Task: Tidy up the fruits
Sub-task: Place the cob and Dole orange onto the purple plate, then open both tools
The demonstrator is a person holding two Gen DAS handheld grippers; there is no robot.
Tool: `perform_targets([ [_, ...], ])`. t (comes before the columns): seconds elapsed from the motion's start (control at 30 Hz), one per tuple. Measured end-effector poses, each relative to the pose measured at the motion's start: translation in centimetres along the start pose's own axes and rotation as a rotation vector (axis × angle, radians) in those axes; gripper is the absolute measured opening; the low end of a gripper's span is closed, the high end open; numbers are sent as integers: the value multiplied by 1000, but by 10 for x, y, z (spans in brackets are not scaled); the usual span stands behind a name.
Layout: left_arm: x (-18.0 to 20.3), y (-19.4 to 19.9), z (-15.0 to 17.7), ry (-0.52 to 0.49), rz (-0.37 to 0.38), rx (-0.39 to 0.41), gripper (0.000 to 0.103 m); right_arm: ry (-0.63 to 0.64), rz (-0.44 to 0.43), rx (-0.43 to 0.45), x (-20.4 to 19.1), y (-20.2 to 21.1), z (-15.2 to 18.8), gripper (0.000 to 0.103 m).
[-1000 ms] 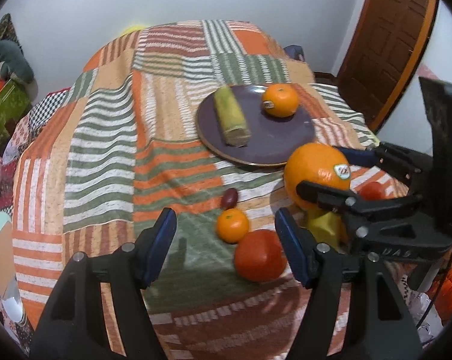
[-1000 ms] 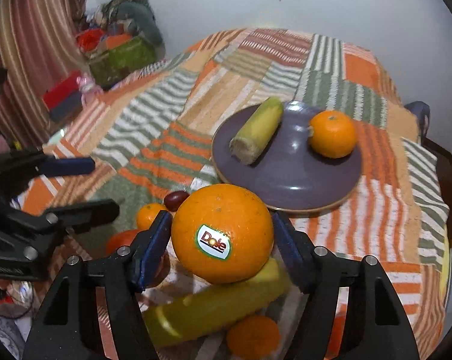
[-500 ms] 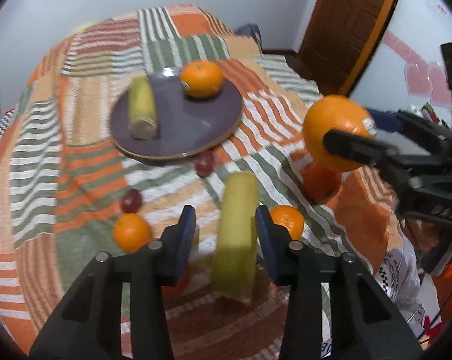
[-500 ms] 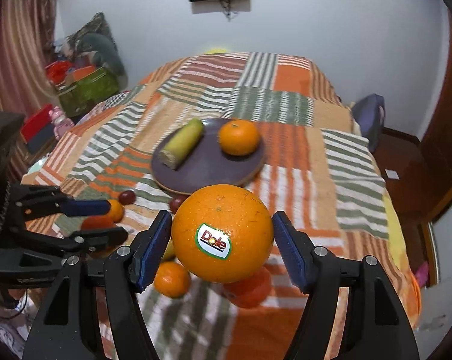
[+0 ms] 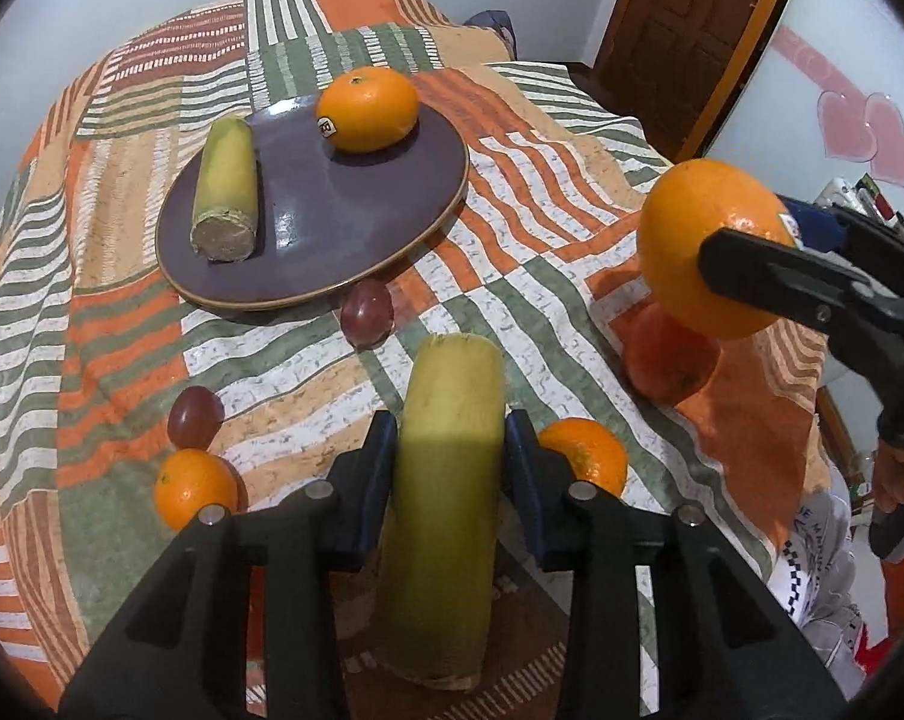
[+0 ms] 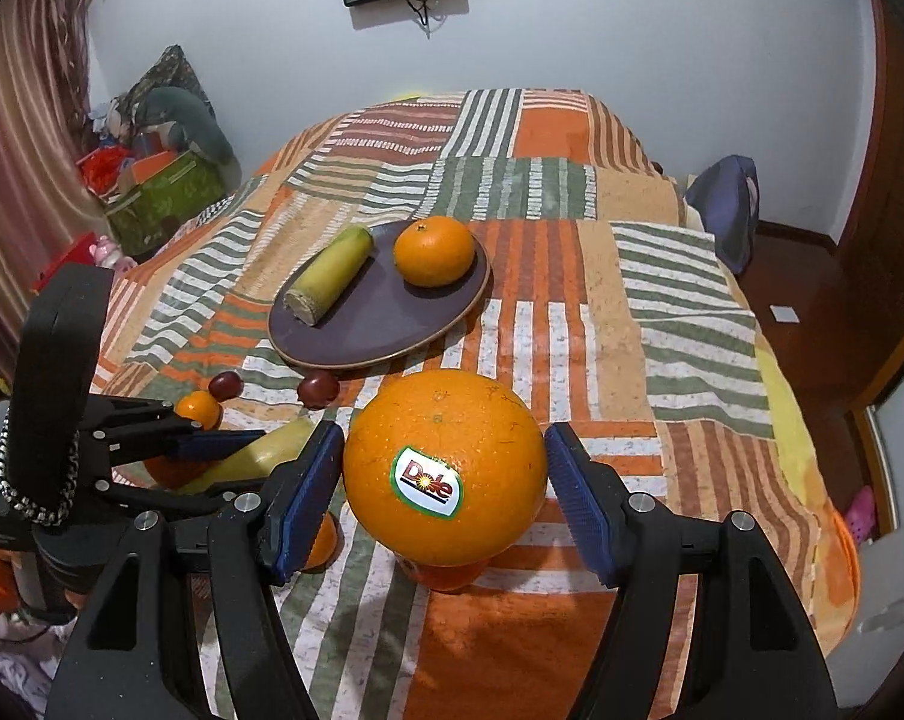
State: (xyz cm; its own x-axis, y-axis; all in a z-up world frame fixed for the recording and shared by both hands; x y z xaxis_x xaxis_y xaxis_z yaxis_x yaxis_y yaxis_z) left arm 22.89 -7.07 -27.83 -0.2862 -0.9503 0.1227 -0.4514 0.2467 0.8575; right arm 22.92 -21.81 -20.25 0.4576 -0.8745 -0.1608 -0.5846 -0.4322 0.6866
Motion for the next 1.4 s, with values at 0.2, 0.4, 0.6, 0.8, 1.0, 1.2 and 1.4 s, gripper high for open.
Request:
perform_targets([
  [0.2,-7,16,-2,30,1,25,36,2,-4,6,-1,2,-3,66],
  [0.4,-16,53,-11,58,-8,109,35,16,2,24,-5,4,-12,66],
  [0.6,-27,82,-19,79,-22,174,35,24,5,44,-8,6,-22,66],
  [0.8,-34,93,-33,94,-22,215,35,38,7,55,-11,3,-33,66],
  [1.0,-36,96,-54,89,-21,248,35,62,9,59,-15,-7,-43,66],
  [1.2,-42,85,-70,80,-30,240,35,72,5,47,-18,-23,-50,66],
  [1.4,-55,70,-85,87,-42,231,35,76,1,26,-17,-43,-55,66],
])
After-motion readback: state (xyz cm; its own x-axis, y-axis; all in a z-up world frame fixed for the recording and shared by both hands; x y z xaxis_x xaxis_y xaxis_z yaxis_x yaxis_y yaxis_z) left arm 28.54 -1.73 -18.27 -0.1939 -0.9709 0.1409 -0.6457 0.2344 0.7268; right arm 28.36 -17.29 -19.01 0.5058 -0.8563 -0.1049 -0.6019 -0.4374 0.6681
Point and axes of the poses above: each gripper's, at about its wrist camera, not at the fingertips, and y roughly against the way its jaws point, x to its right, z to its underside, the point moved 6 cm from there along -y, roughly the way its jaws point, and after that the axes turned 2 degrees about x, right-handed, at the moved point
